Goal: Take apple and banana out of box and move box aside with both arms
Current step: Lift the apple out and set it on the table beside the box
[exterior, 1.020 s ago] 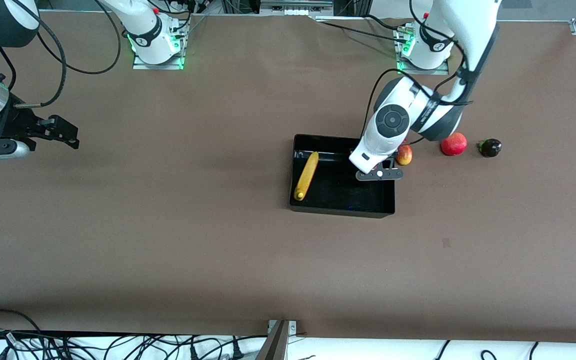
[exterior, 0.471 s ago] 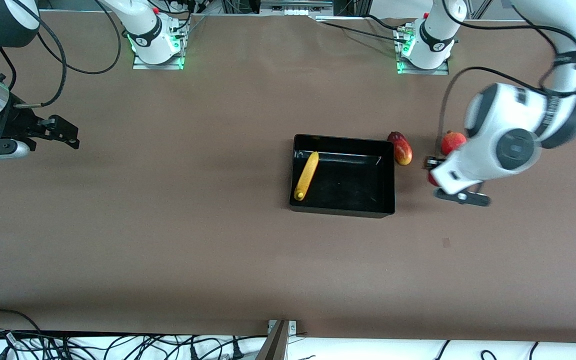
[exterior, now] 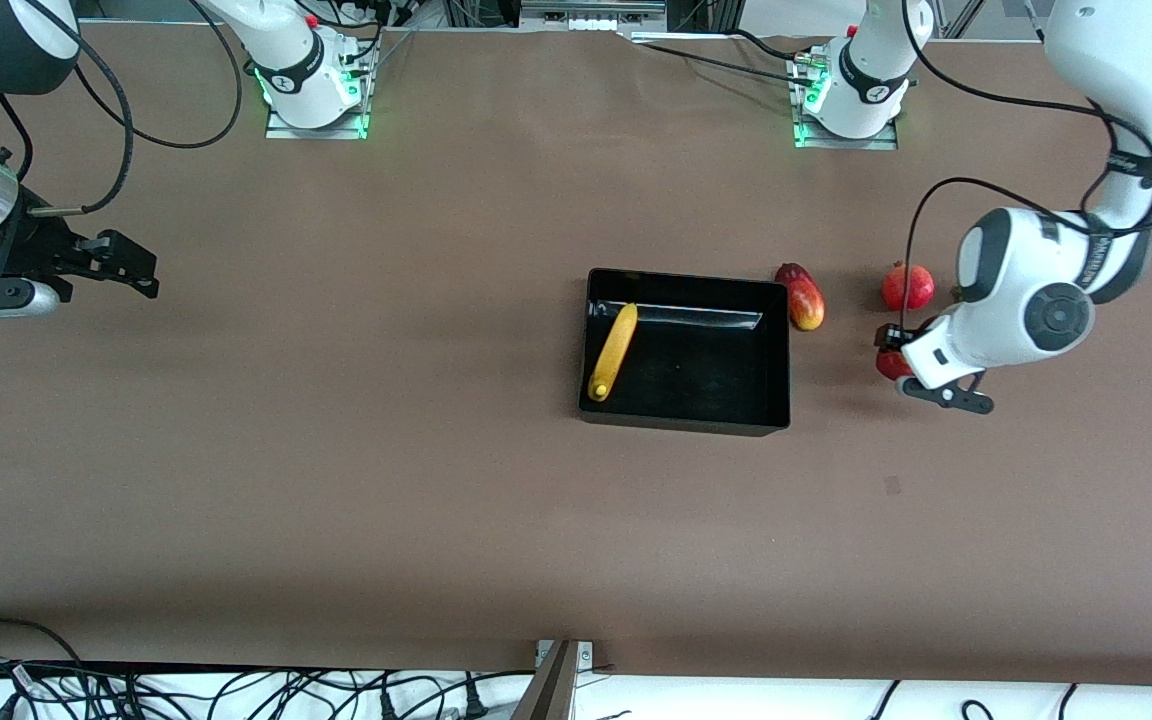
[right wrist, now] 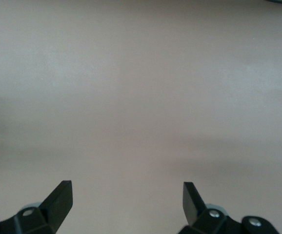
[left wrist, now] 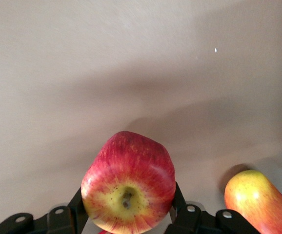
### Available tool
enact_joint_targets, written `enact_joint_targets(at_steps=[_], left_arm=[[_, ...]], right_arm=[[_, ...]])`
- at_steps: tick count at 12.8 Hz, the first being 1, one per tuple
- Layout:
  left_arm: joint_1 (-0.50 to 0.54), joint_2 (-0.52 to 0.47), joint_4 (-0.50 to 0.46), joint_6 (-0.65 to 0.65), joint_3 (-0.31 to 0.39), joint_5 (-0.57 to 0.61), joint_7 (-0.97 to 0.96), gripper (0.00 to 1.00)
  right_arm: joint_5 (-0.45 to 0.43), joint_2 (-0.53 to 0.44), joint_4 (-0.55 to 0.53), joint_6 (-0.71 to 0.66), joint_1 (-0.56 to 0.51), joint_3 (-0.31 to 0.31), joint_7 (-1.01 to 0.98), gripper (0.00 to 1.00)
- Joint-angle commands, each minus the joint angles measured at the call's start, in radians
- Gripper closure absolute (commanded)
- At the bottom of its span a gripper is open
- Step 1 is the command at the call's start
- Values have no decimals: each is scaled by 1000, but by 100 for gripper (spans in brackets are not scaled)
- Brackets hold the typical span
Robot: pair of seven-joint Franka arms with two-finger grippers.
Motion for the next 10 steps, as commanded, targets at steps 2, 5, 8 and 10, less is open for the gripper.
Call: enact_joint_targets(at_steps=[2, 5, 8, 10], left_arm=[[9, -21, -37, 42, -13, -2, 12, 0], [6, -39, 3, -10, -16, -2, 12, 0], [5, -47, 231, -313, -80, -48, -1, 0], [-5, -41, 371, -441, -144, -79, -27, 0]], right_arm=[[-2, 6, 16, -1, -9, 9, -3, 0], [-2, 6, 16, -1, -9, 9, -3, 0], [-2, 6, 16, -1, -9, 9, -3, 0], [-2, 6, 16, -1, -9, 9, -3, 0]])
